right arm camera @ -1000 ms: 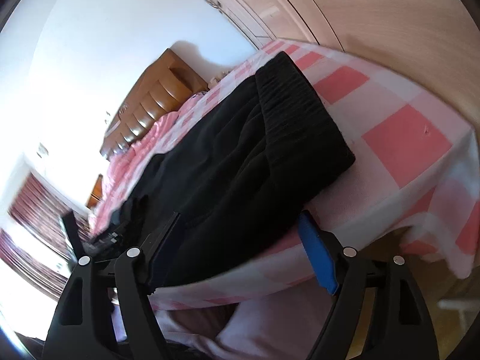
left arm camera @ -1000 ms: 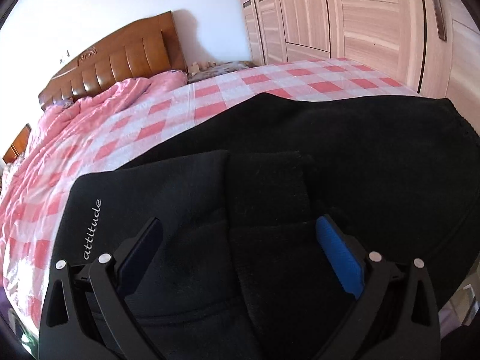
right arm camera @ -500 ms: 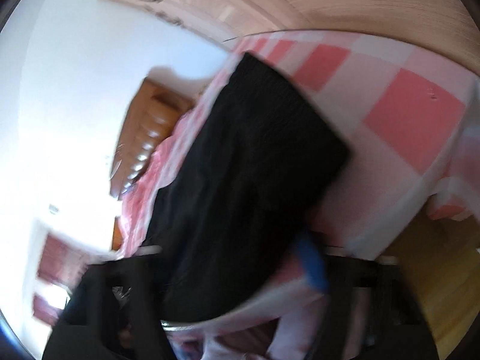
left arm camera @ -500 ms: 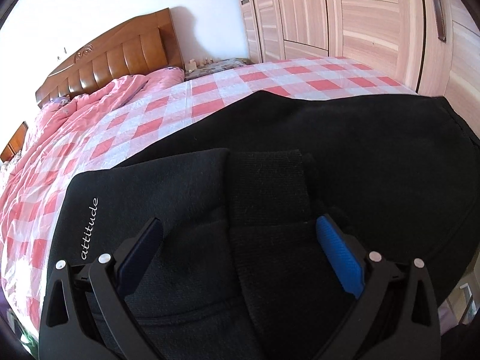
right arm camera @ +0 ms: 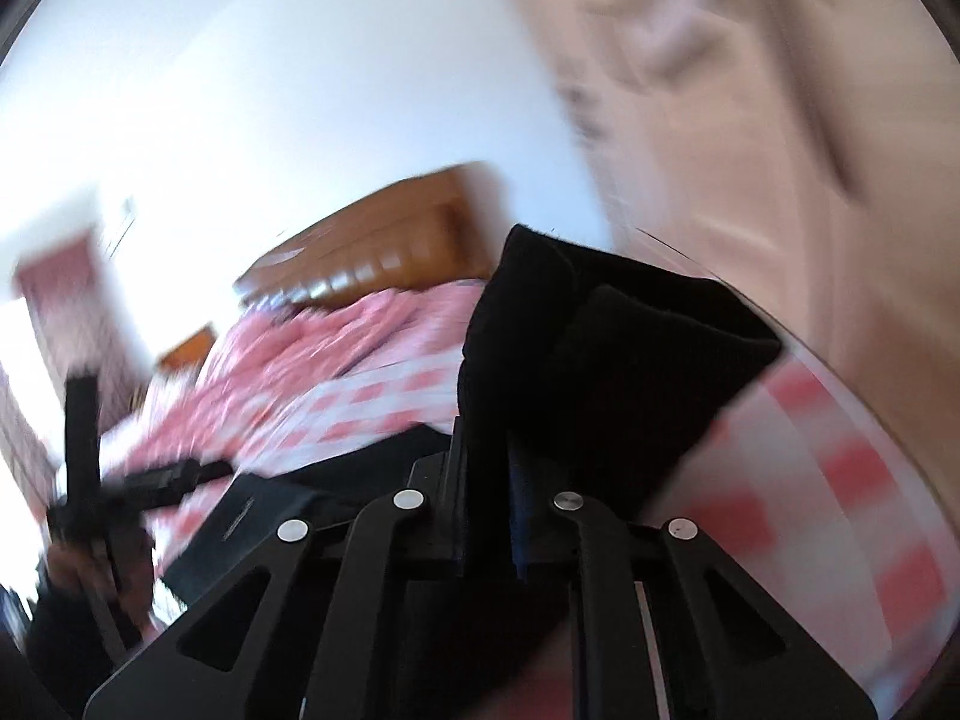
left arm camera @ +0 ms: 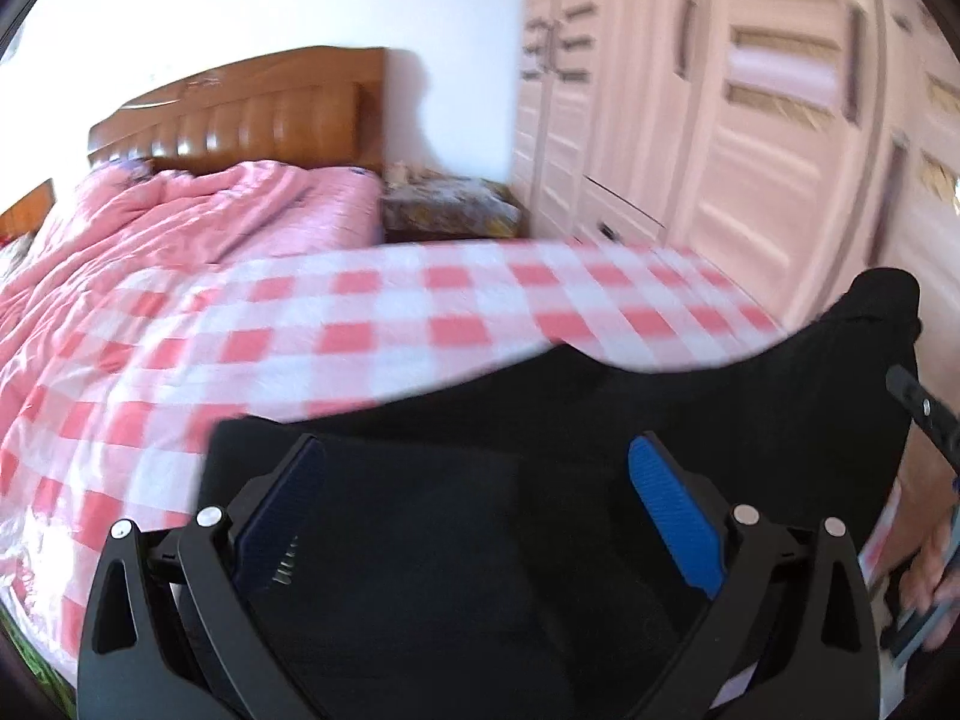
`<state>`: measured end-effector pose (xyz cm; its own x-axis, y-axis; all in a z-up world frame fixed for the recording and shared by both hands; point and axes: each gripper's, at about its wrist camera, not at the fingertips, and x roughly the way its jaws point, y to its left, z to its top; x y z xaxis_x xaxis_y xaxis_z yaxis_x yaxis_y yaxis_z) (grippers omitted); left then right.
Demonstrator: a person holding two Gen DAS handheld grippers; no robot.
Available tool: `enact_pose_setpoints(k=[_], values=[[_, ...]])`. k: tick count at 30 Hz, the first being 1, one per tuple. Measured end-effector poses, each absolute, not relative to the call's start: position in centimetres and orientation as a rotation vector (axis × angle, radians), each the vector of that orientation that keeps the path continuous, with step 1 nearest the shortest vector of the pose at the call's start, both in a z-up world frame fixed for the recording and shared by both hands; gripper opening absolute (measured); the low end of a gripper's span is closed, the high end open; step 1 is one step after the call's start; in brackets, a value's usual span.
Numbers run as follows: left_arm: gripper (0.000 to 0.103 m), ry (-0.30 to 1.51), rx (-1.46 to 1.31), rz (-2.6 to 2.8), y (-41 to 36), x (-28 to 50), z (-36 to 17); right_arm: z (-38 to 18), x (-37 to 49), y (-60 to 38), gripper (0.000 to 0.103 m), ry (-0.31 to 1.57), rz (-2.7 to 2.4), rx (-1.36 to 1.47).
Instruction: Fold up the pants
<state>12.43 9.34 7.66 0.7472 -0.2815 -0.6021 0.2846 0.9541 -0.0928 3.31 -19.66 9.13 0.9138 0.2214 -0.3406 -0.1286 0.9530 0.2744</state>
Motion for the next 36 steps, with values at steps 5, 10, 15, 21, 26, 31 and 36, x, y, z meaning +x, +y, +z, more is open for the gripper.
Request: enact_pose_setpoints(k=[5, 10, 15, 21, 26, 31, 36], values=[[0.101, 0.861, -0.241, -0.501, 13.1, 16.7, 6.1, 8.6, 4.4, -8.7, 0.013, 0.392, 0.352, -0.012], [0.101, 1.169, -0.692, -0.89, 12.5, 21.8, -0.1, 5.0, 3.8, -4.0, 0.012, 0.441, 0.37, -0.194], [0.101, 1.207, -0.81, -0.917, 12.2, 23.4, -3.1, 2.7, 5.5, -2.0, 0.012, 0.501, 0.387, -0.305], [0.101, 1.163, -0.802, -0.912, 13.2, 22.4, -2.1, 2.2, 5.0, -1.1, 0.012, 0.483, 0.38, -0.349], [0.101, 1.2, -0.493, -0.89, 8.3, 23.1, 0.9, 1.4, 4.8, 0.2, 0.012, 0.466, 0.363, -0.468], [0.097, 1.309, -0.128, -0.81, 2.5, 23.5, 1.5, 1.2, 4.7, 0.5, 0.014, 0.459, 0.354, -0.506], [0.037, 1.302, 0.142, -0.656, 0.7, 23.2, 1.8, 1.8, 2.6, -1.7, 0.088, 0.403, 0.34, -0.468]])
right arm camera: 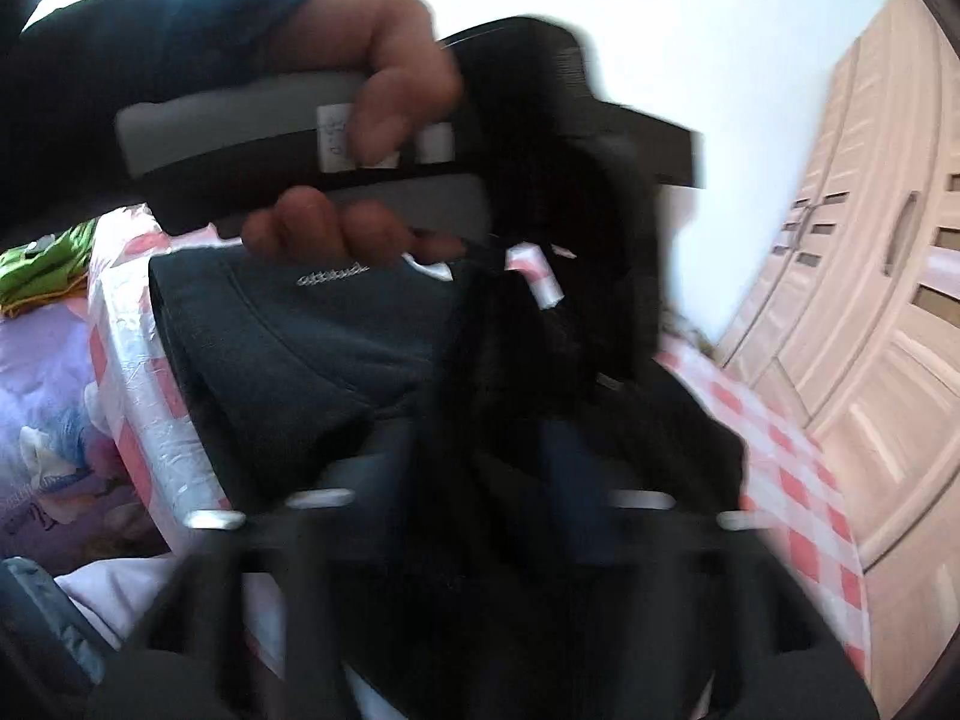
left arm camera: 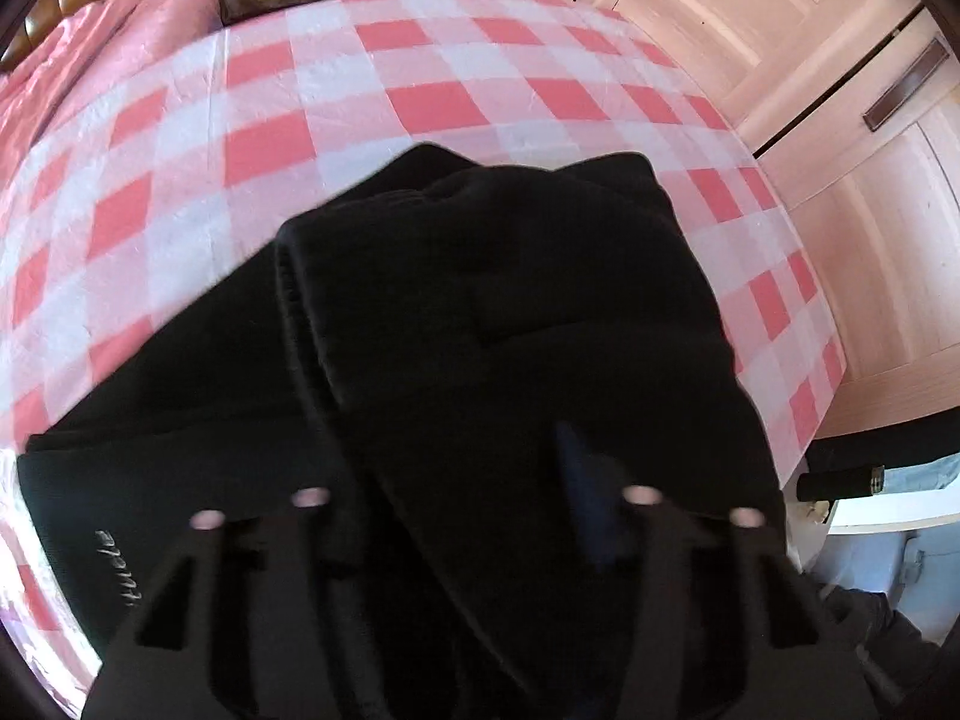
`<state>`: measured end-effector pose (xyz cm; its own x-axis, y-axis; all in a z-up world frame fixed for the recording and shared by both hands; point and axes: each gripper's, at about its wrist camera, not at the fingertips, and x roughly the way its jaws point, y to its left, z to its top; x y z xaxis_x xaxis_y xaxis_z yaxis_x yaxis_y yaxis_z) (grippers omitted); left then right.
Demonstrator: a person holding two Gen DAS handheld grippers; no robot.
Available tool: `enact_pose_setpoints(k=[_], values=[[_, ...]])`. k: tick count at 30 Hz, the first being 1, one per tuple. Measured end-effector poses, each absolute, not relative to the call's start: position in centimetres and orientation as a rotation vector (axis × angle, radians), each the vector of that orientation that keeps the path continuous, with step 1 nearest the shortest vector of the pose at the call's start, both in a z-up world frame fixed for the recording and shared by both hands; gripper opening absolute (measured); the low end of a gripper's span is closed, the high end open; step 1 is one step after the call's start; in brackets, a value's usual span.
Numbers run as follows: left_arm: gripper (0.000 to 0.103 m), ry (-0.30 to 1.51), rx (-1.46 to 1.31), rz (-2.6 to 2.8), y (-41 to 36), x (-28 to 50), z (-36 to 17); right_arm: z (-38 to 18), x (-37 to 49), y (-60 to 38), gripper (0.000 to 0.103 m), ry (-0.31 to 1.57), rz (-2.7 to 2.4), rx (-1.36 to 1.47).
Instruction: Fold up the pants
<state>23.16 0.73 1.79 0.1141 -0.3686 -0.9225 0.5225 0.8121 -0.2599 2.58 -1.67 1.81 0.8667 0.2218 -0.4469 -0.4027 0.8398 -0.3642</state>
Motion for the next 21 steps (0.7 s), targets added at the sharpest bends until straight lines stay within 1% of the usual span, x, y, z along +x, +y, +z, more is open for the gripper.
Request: enact_pose_setpoints(k=[1, 2, 5, 8, 10, 12, 17, 21], values=[[0.03, 1.287, 0.123, -0.662, 1.2, 23.2, 2.3, 2.1, 1.8, -2.6, 0.092, 0.372, 0.323, -0.447], [0.027, 1.269, 0.108, -0.669, 1.6, 23.0, 2.7, 2.3, 1.1, -3.7, 0.092, 0.354, 0.308, -0.422], [0.023, 1.222, 0.074, -0.685, 1.8, 22.1, 4.0, 2.0, -0.3, -8.0, 0.092, 0.376, 0.239, -0.319], [0.022, 1.192, 0.027, -0.718, 0.9, 21.4, 5.7, 0.1, -1.4, -11.9, 0.092, 0.469, 0.211, -0.205], [0.021, 1.181, -0.007, -0.744, 0.3, 21.1, 6.6, -1.1, -1.6, -12.5, 0.092, 0.534, 0.219, -0.158], [0.021, 1.174, -0.06, -0.769, 0.0, 20.9, 7.6, -1.9, -1.6, -11.9, 0.092, 0.563, 0.227, -0.168], [0.021, 1.123, -0.176, -0.826, 0.2, 19.7, 11.2, -1.6, -0.8, -9.0, 0.092, 0.503, 0.15, -0.273], [0.02, 1.04, -0.244, -0.837, 3.7, 18.4, 14.5, -1.9, -0.3, -8.5, 0.092, 0.502, 0.089, -0.316]])
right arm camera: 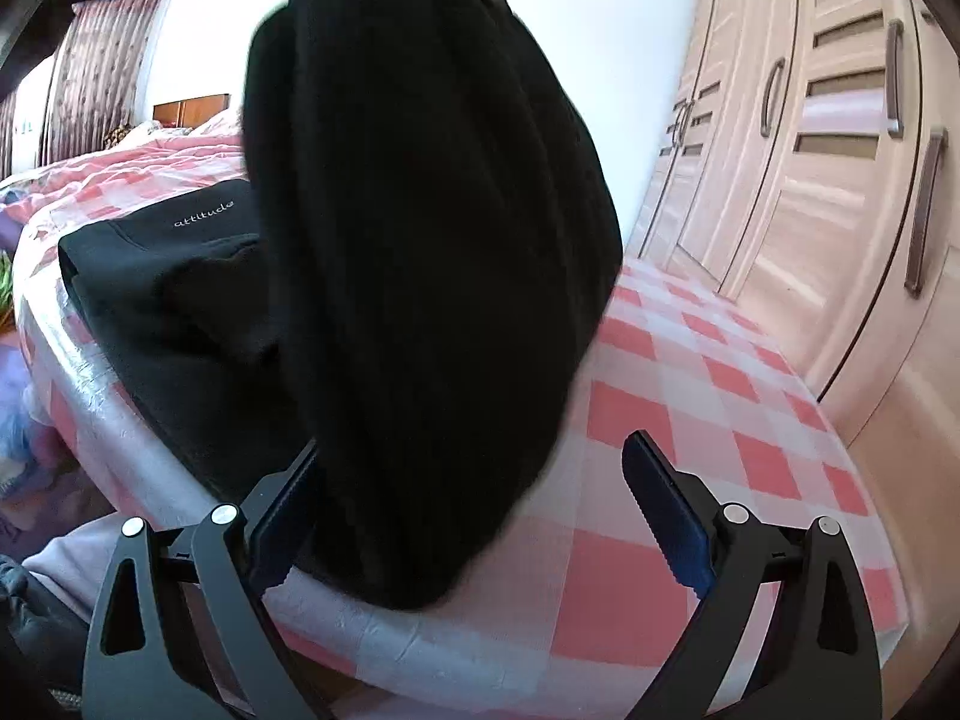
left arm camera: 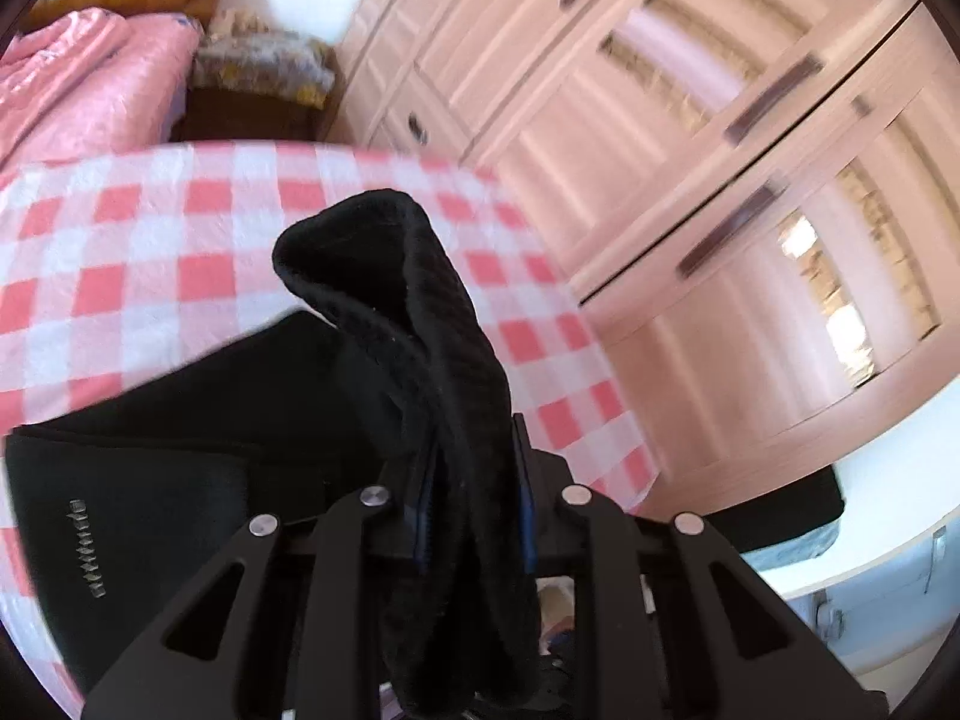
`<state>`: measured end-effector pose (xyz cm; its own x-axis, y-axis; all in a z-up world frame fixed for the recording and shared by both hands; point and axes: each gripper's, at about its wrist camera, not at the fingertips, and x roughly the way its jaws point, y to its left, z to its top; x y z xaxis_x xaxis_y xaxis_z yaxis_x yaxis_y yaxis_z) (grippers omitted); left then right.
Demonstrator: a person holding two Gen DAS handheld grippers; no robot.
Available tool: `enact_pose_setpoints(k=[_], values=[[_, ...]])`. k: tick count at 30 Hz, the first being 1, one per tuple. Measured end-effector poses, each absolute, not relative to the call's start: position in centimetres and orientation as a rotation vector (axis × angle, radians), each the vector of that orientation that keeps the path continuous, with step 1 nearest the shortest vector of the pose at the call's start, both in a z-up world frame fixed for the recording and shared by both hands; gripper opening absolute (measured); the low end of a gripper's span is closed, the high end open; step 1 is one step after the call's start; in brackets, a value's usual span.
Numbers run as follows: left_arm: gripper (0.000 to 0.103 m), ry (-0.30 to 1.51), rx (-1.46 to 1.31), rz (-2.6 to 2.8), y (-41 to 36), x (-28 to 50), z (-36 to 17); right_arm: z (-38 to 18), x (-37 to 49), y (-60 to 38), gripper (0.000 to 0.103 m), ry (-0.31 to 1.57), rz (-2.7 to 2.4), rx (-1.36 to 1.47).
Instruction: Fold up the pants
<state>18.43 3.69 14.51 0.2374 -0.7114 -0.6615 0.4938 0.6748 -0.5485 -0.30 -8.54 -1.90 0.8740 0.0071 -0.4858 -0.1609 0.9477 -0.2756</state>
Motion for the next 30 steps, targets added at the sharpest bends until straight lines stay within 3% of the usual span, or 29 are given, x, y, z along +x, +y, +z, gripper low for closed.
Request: enact_pose_setpoints(k=[3, 6, 9, 13, 22, 27, 30], values=[[0.02, 0.964, -0.312, -0.794, 10.0, 17.3, 15.8, -1.6, -1.1, -7.8, 0.092, 0.447, 0.065, -0.403], [0.02, 0.97, -0.381, -0.716, 16.1, 17.2, 13.4, -1.4, -1.2, -6.6, 0.092, 0.402, 0.06, -0.46], [0.02, 1.055, -0.506, -0.566, 23.3, 18.4, 5.7, -1.9, -0.6, -5.3, 0.092, 0.412, 0.078, -0.511], [0.02, 1.116, -0.658, -0.556, 27.1, 18.2, -2.3, -2.3, -0.4, -4.6, 0.092, 0.434, 0.092, -0.521], [0.019, 0.961, -0.567, -0.556, 26.5, 15.2, 3.0, -1.5, 0.2, -5.1, 0.092, 0.481, 0.119, -0.443], [0.021, 1.062, -0.578, -0.478, 28.4, 15.7, -2.2, -2.2, 0.7, -5.1, 0.092, 0.513, 0.191, -0.419], [0.033, 1.039, -0.642, -0.495, 29.1, 15.8, -2.6, -2.1, 0.5, -5.1, 0.092, 0.523, 0.222, -0.424]])
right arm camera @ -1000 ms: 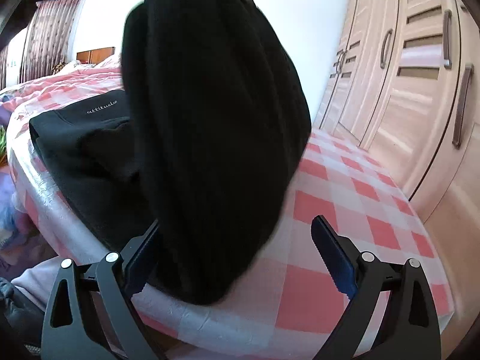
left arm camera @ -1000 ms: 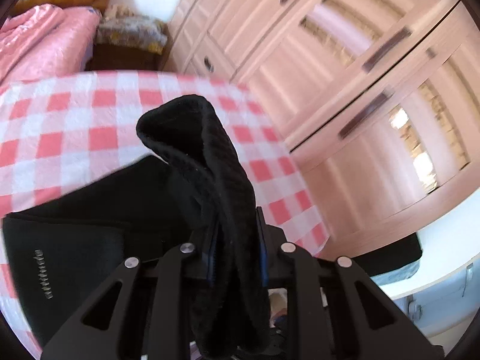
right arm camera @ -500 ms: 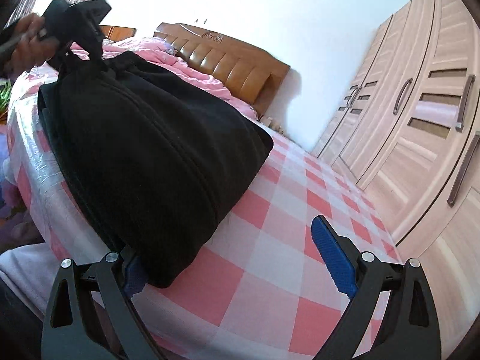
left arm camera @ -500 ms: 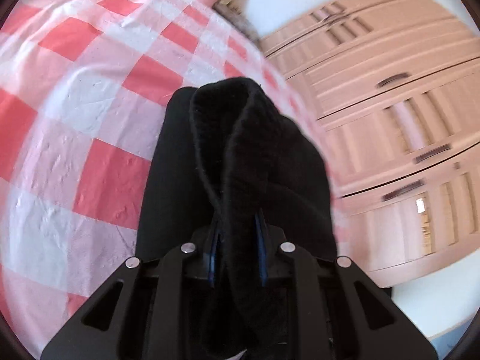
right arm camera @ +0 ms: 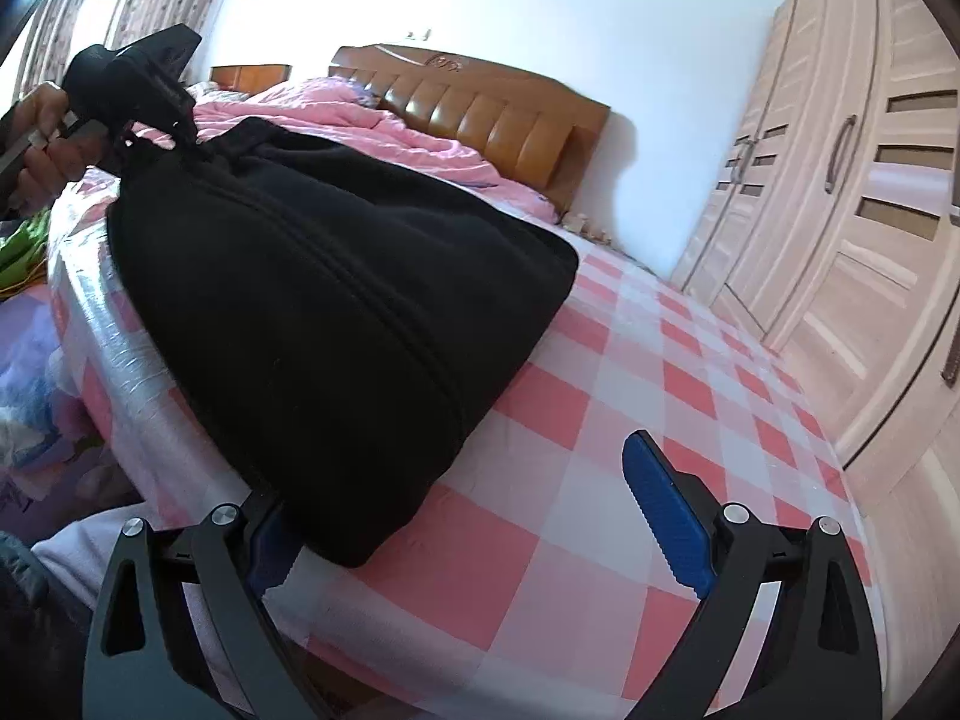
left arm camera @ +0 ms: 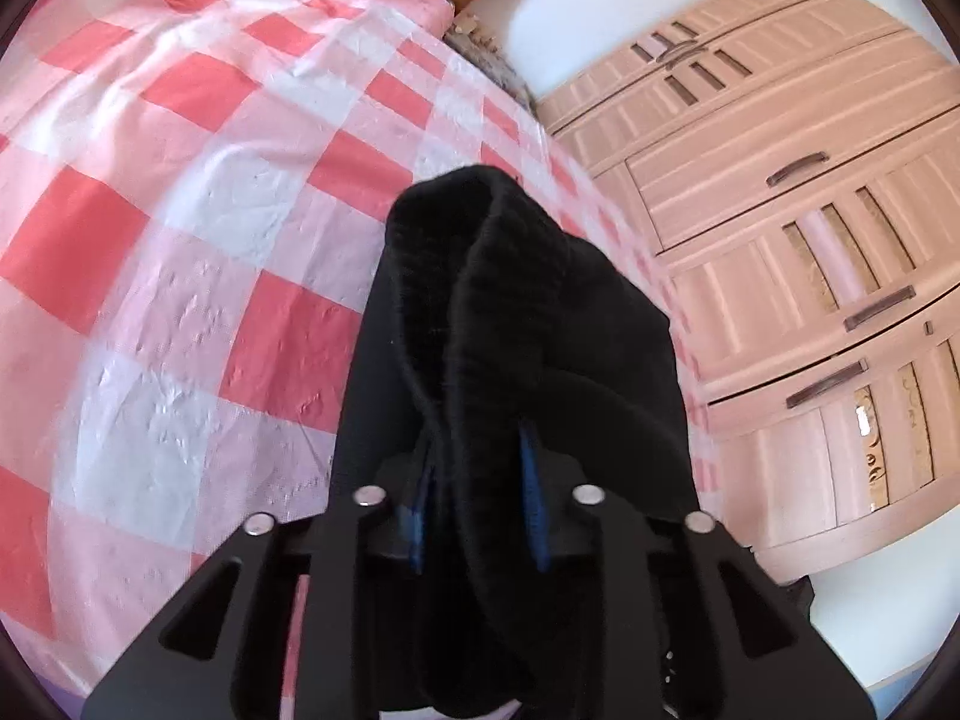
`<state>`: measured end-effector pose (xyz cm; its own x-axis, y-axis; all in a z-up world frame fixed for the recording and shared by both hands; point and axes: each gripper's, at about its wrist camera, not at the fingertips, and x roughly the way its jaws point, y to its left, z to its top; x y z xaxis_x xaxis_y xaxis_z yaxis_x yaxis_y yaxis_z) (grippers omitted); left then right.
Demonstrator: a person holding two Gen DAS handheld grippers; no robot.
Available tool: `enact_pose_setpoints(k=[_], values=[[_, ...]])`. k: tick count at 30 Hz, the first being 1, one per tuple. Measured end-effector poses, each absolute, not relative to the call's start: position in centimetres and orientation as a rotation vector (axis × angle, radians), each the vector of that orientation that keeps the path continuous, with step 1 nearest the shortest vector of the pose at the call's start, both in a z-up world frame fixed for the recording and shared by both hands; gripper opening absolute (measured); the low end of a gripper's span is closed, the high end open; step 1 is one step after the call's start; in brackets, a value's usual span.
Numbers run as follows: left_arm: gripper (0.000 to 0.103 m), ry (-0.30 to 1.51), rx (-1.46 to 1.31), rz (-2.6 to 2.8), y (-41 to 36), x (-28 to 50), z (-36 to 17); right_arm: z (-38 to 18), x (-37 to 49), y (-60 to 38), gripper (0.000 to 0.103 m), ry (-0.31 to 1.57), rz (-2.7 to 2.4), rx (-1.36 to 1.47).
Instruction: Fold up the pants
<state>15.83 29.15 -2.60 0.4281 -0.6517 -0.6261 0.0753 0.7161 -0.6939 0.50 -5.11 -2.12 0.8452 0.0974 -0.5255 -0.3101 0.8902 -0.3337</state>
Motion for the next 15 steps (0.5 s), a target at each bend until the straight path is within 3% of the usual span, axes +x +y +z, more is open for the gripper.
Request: enact_pose_setpoints(k=[3, 4, 8, 10, 15], values=[[0.06, 1.034, -0.55, -0.389, 29.0, 14.8, -1.0, -1.1, -0.5, -6.1, 0.092, 0.538, 0.353, -0.375], [0.082, 1.025, -0.476, -0.25, 29.1, 14.0, 0.2, -0.5, -1.1, -6.7, 0.092, 0.534, 0.408, -0.357], [0.087, 0.841, -0.283, -0.019, 28.2, 10.0, 5.1, 2.3, -1.8, -9.2, 0.092, 0.515, 0.548, -0.211], [0.095, 0.771, -0.257, -0.144, 25.8, 8.4, 6.9, 4.0, -0.2, -9.4, 0.092, 0.493, 0.561, -0.161], [0.097, 0.834, -0.077, -0.319, 17.8, 8.2, 5.1, 6.3, 7.8, -6.1, 0.093, 0.499, 0.596, -0.164]])
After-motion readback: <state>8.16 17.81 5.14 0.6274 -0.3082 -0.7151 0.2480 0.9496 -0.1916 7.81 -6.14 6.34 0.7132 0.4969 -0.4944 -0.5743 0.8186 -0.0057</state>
